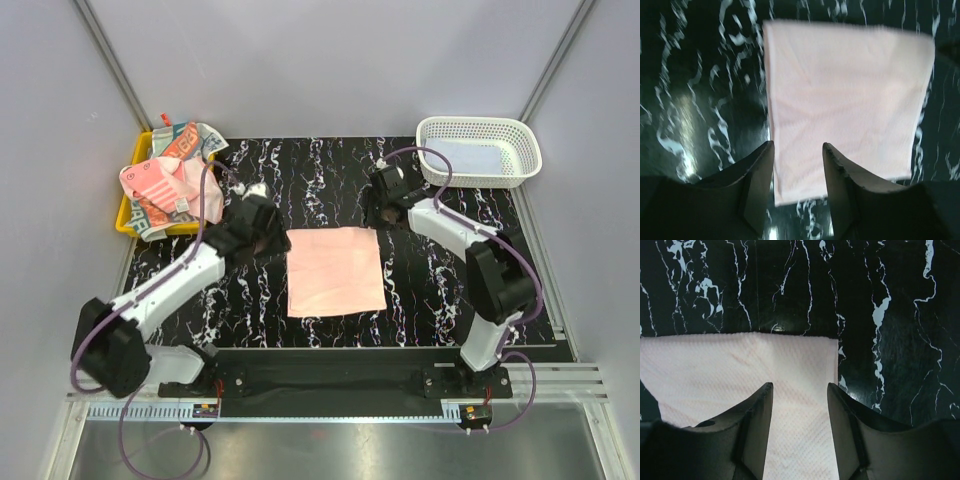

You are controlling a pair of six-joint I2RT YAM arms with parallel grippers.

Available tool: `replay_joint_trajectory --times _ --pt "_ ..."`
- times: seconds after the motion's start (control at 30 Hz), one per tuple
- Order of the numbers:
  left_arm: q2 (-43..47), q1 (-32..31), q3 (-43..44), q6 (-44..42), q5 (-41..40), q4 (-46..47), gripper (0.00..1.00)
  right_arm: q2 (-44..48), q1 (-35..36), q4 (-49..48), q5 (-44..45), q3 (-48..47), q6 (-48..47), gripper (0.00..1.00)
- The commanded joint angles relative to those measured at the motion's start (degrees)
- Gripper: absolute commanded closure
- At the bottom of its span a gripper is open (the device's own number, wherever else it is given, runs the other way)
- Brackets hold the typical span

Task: Fold and stack the towels
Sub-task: Fold the towel

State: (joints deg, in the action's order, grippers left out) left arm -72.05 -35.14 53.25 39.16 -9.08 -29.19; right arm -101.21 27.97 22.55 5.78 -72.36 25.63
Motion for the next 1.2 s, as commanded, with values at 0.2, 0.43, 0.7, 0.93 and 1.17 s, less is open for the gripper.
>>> replay_joint_trajectory --times 0.2,0.43,0.7,0.93,1.17 --pt "-22.7 14.1 11.9 -5.6 11.3 10.4 0.52 -6.5 -5.0 -0.5 -4.4 -6.5 -2.2 0.43" --pt "-30.2 17.6 14.7 -2.1 21.9 18.0 0.43 -8.5 -9.1 -2.6 -11.7 -6.9 -0.1 0.36" --pt "-35.3 18.2 15.7 2.8 27.0 22.1 0.44 -10.8 -11.9 -5.6 -20.4 -6.0 4.2 0.36" --pt "-37.6 18.3 16.2 4.2 26.7 20.6 0.51 -13.3 -12.3 -5.8 -23.7 -7.4 5.5 0.36" --pt "-36.4 18.7 16.6 2.9 25.1 19.3 0.49 -13.4 -12.4 -6.4 -24.4 -6.1 5.7 0.38"
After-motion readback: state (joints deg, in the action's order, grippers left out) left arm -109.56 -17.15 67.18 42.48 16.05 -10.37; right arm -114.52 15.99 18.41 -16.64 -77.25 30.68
